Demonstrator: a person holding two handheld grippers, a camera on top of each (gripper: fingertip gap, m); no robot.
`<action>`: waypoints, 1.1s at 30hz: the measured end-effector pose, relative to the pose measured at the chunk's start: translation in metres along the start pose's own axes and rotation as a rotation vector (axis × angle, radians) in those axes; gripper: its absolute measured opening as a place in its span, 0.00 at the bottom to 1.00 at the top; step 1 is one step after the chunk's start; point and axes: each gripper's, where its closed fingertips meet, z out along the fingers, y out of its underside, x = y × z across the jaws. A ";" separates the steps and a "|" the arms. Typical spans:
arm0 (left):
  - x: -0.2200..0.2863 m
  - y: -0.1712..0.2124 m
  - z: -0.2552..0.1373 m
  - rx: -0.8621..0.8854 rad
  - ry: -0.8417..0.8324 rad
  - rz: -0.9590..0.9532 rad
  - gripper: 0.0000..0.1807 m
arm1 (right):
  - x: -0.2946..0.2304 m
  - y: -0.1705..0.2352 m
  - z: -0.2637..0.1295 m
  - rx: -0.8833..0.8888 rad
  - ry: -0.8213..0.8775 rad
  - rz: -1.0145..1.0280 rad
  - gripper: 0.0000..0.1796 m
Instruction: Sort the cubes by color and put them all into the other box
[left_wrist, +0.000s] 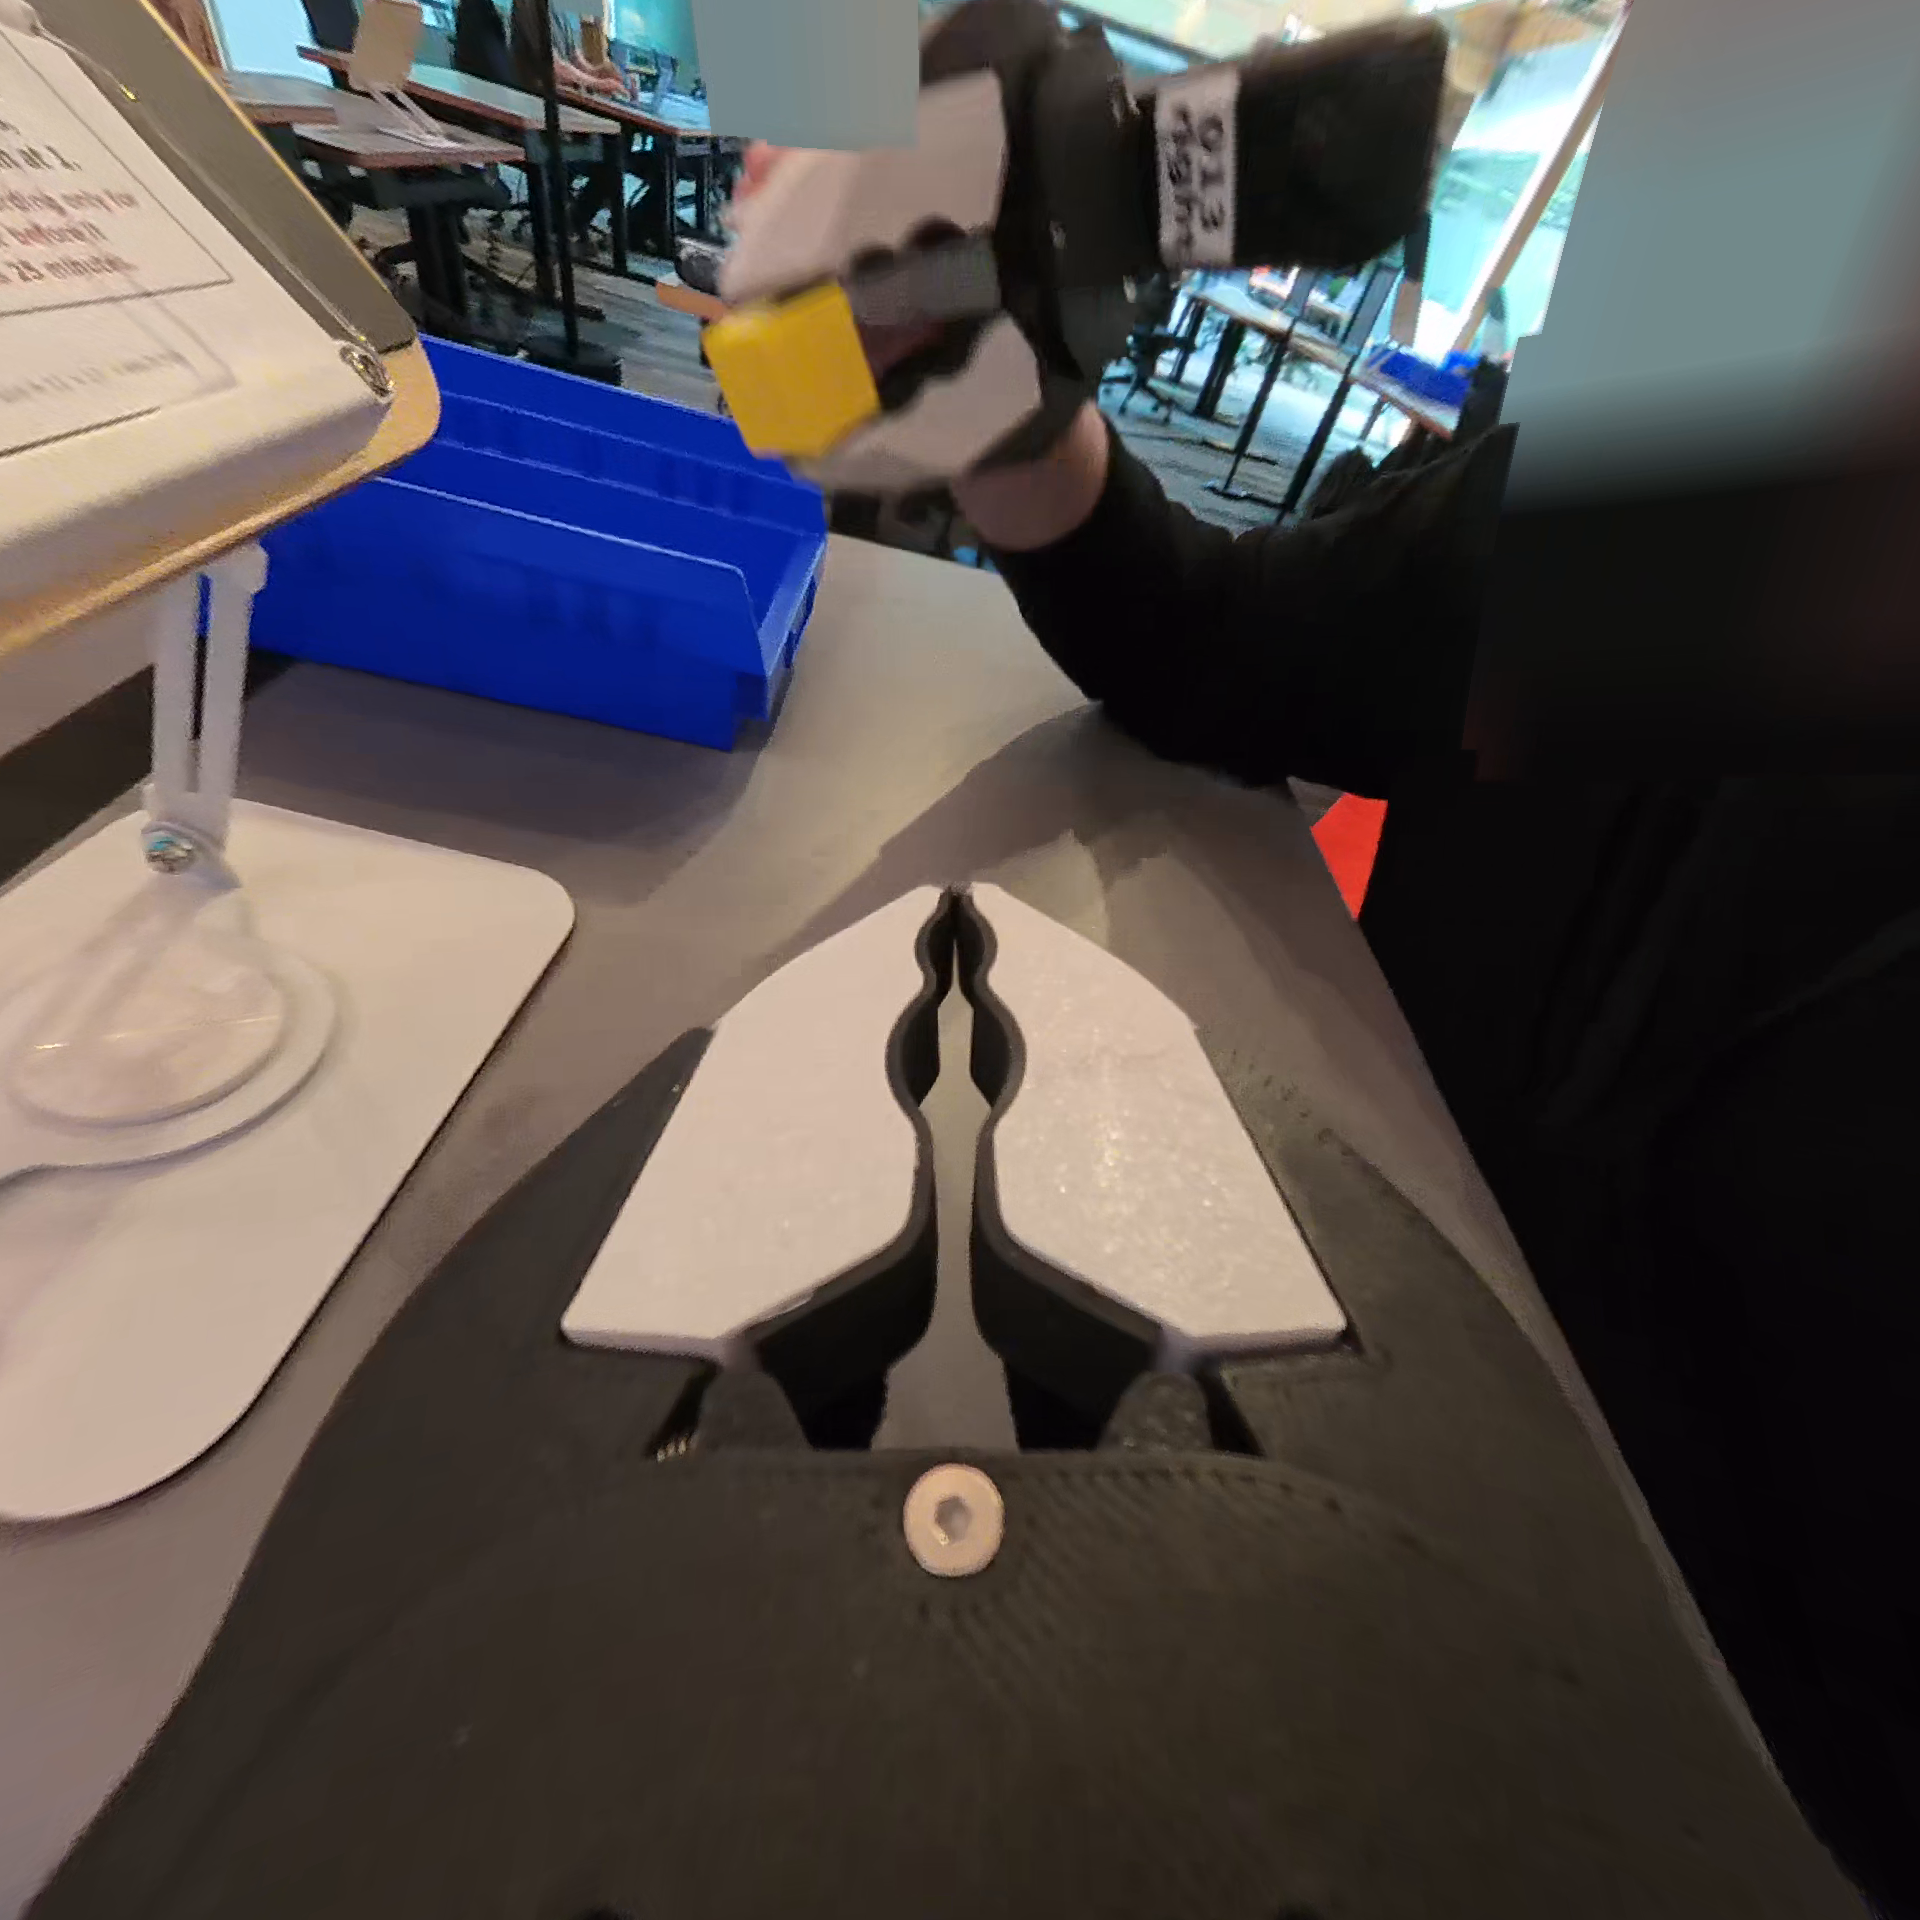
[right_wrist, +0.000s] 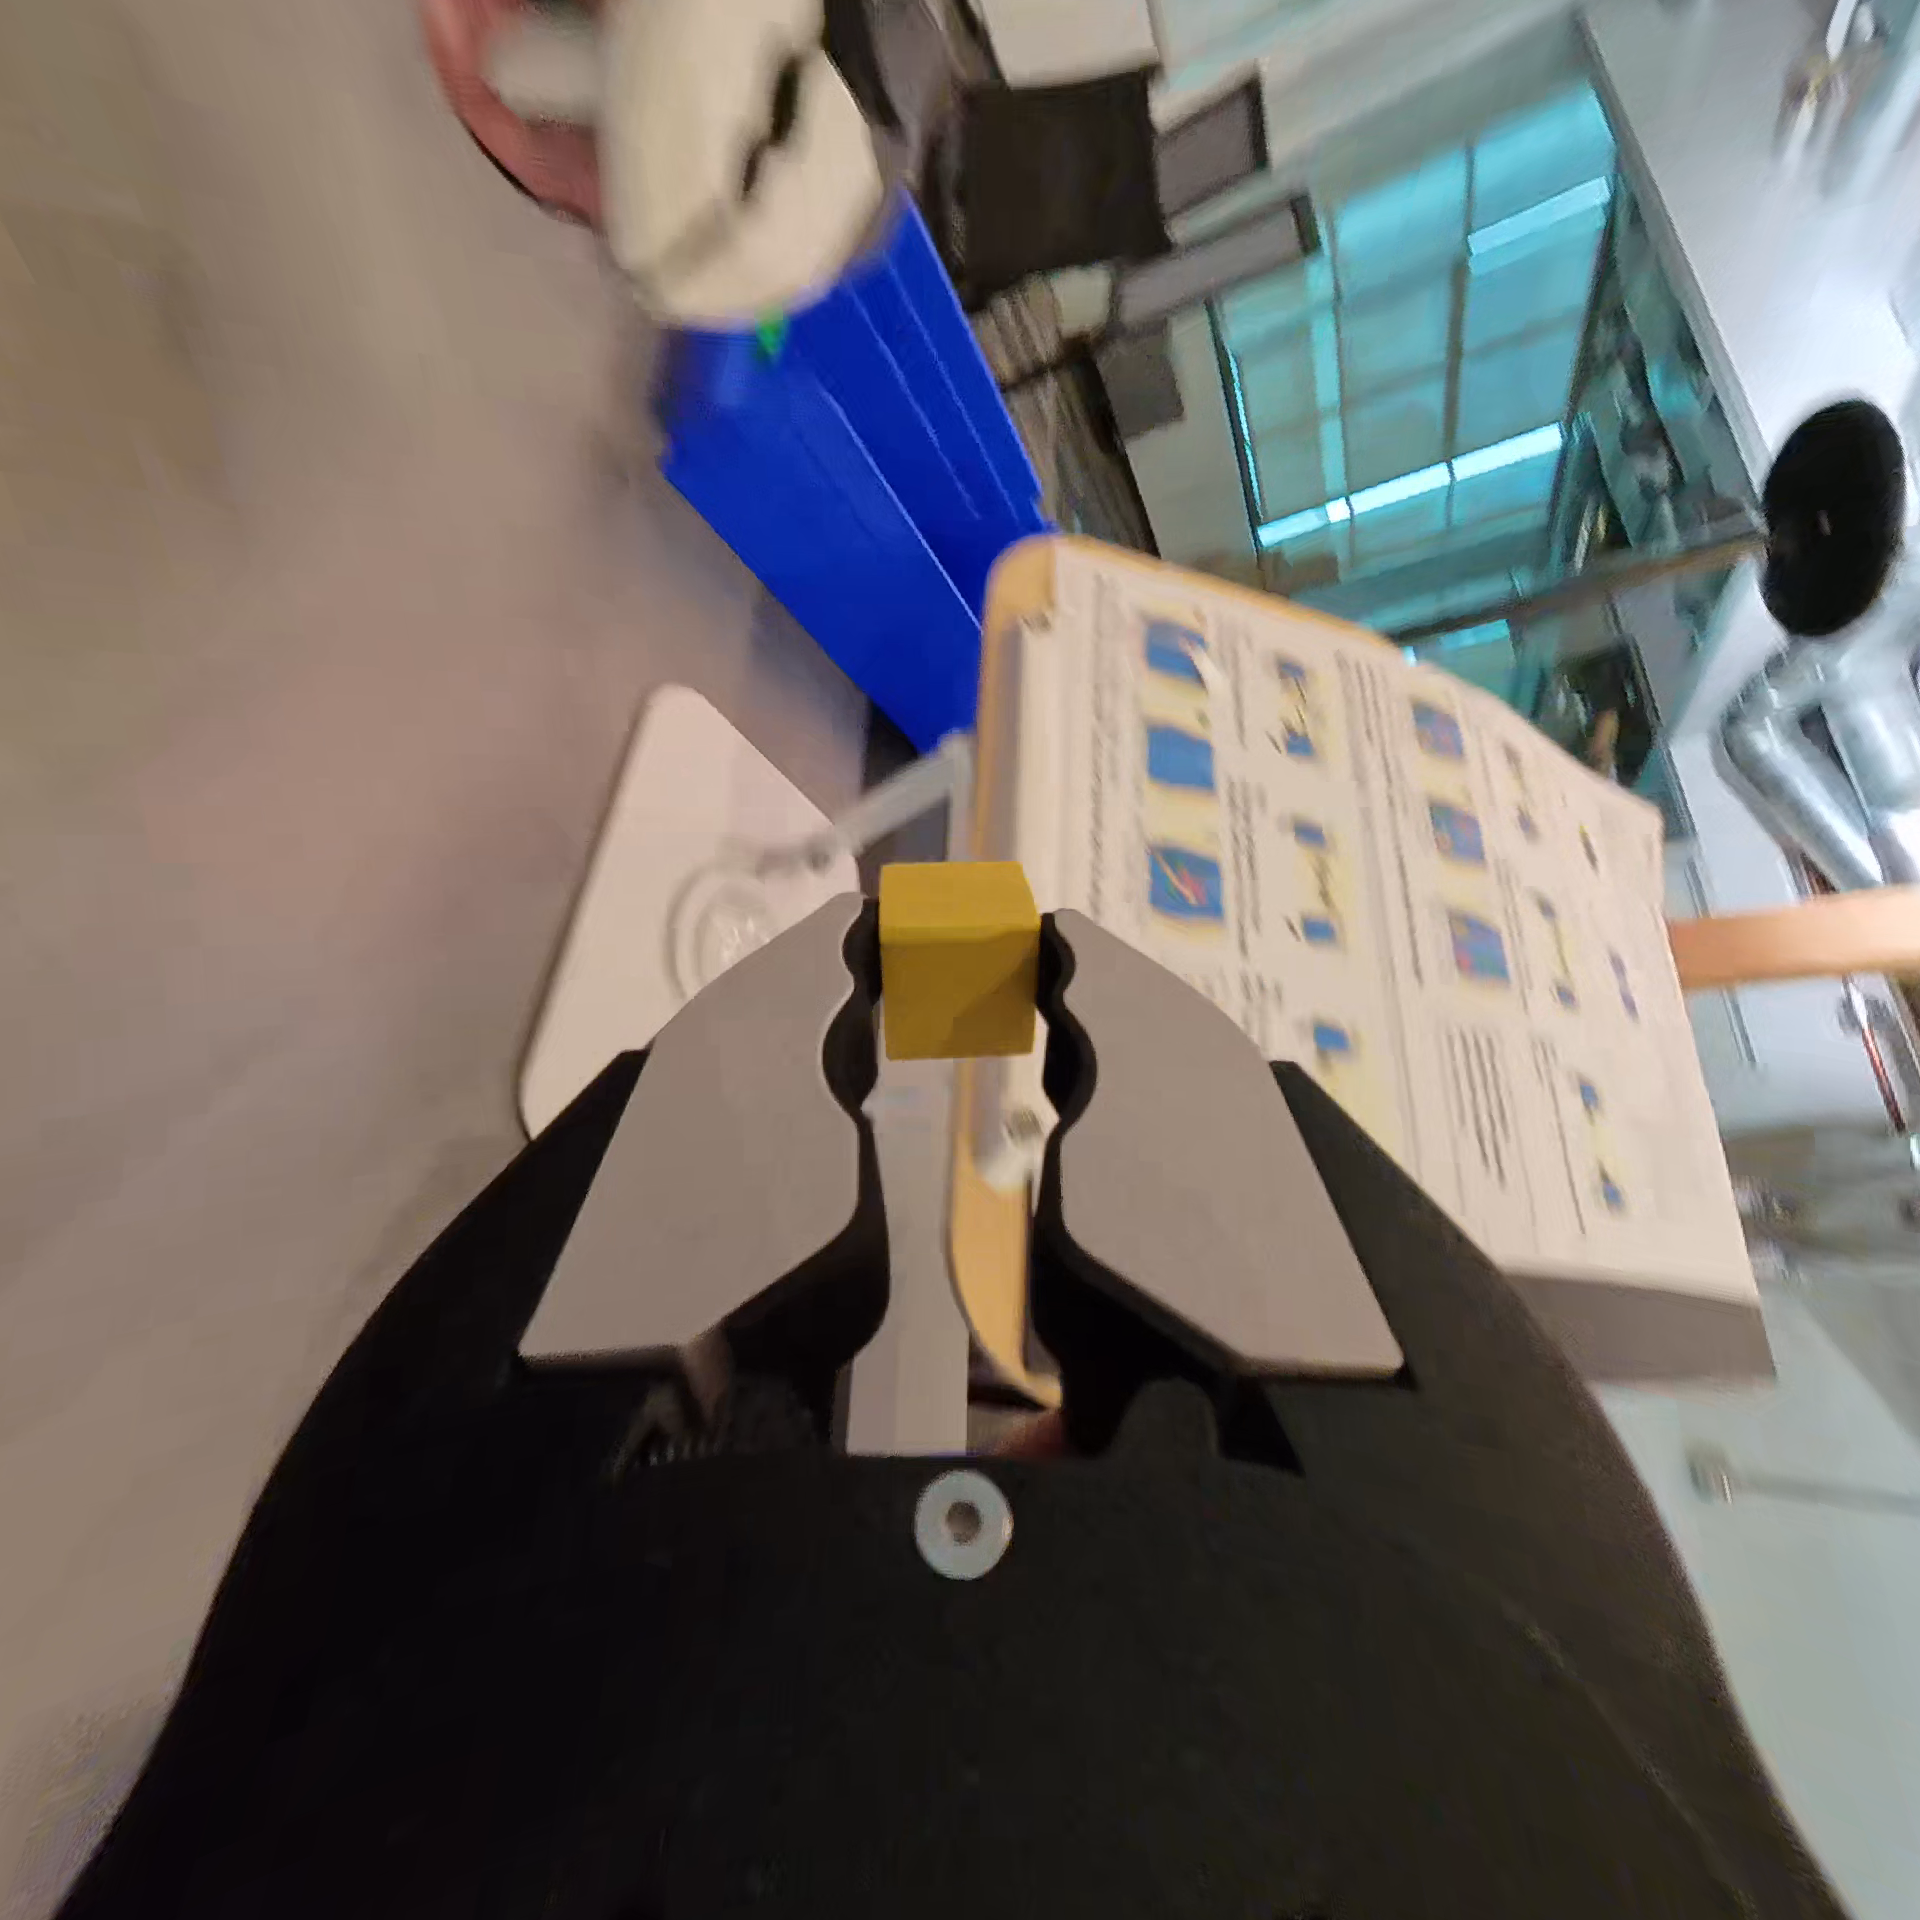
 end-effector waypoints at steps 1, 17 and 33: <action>-0.001 -0.001 -0.002 -0.005 -0.017 0.012 0.00 | 0.011 0.017 -0.007 -0.037 0.027 0.026 0.16; -0.022 -0.010 -0.032 -0.115 -0.211 0.125 0.00 | -0.002 0.264 -0.073 -0.664 -0.121 0.458 0.16; -0.097 0.009 -0.197 -0.465 -0.807 0.170 0.06 | -0.012 0.308 -0.085 -0.909 -0.089 0.543 0.26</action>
